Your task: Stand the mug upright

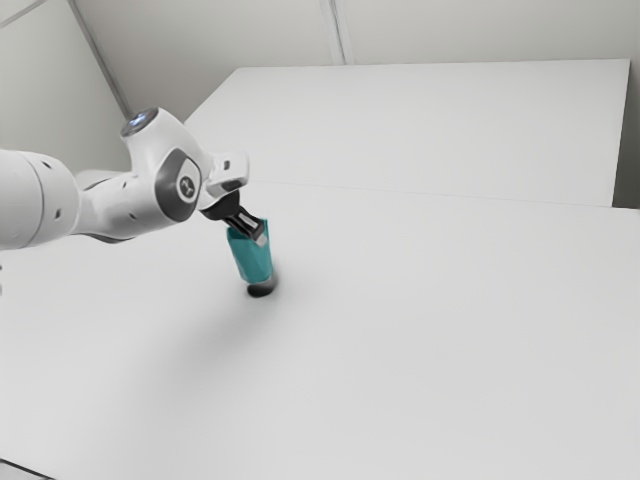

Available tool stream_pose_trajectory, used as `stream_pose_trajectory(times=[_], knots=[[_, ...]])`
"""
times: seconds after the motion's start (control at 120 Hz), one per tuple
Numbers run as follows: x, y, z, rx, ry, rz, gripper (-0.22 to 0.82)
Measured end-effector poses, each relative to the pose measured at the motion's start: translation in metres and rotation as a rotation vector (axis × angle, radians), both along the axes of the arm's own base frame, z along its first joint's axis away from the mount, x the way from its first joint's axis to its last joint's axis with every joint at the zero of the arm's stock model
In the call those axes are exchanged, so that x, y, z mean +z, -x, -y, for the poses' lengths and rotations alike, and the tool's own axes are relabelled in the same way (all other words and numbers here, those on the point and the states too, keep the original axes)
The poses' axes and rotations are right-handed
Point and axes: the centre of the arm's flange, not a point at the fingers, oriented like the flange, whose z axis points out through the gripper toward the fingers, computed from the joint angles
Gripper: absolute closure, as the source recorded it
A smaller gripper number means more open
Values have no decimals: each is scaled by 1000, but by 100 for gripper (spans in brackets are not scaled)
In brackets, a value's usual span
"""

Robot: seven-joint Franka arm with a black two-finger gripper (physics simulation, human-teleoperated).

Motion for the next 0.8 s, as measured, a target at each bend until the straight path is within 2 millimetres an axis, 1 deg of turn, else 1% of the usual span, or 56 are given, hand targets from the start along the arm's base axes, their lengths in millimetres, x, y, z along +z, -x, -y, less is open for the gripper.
stream_pose_trajectory(times=[0.258, 0.658, 0.8], knots=[[-11, -4, 3, 21, -3, 2, 79], [-21, -6, 6, 53, 18, -2, 78], [-22, -6, 7, 58, 23, -4, 69]])
